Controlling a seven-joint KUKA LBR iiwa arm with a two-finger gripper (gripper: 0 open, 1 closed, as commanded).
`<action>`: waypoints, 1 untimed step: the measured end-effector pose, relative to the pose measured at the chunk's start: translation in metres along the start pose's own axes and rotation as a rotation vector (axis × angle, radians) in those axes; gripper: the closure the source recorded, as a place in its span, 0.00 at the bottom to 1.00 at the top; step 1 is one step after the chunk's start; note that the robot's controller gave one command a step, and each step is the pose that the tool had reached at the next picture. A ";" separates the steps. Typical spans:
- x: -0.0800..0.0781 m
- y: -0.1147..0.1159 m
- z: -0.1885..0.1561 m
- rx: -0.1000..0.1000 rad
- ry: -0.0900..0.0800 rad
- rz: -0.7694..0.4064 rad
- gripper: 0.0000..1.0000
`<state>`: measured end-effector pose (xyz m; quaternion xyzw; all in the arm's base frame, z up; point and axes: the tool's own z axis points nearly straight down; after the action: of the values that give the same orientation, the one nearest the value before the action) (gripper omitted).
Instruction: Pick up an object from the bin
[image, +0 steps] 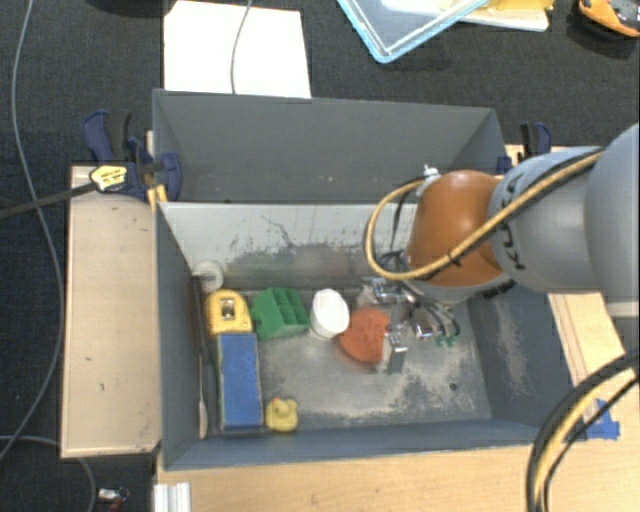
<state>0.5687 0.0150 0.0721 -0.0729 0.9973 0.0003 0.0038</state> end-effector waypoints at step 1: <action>0.003 0.008 0.002 0.002 -0.006 0.081 1.00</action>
Offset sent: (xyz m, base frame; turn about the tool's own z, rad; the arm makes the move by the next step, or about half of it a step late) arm 0.0000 0.0000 0.0000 0.0000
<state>0.5644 0.0226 0.0700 -0.0324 0.9995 -0.0003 0.0070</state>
